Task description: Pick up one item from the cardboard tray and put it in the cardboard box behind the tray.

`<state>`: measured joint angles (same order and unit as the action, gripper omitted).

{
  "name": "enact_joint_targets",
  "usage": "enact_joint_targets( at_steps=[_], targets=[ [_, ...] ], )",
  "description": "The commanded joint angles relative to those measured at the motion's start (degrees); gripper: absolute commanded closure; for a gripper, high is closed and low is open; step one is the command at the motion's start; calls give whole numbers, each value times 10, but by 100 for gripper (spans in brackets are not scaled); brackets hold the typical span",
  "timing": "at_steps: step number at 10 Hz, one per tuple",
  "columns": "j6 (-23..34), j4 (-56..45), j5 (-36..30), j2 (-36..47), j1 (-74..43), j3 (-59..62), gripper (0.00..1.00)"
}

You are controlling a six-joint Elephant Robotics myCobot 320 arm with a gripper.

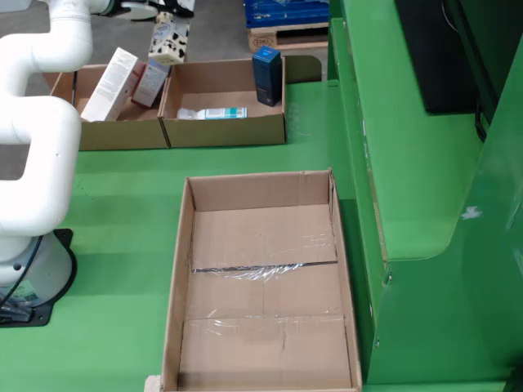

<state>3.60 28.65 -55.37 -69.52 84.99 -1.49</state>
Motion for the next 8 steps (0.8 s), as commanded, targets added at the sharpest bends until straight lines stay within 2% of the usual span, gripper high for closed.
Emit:
enact_joint_targets(
  at_steps=[1, 3, 4, 5, 6, 8],
  targets=[
    [-1, 7, 8, -5, -33, 15, 100],
    [-2, 7, 7, -5, -33, 15, 100],
    [-35, 7, 7, -5, -33, 15, 100],
    [-2, 7, 7, -5, -33, 15, 100],
    [-46, 7, 7, -5, -33, 15, 100],
    [-46, 7, 8, -5, -33, 15, 100]
  ],
)
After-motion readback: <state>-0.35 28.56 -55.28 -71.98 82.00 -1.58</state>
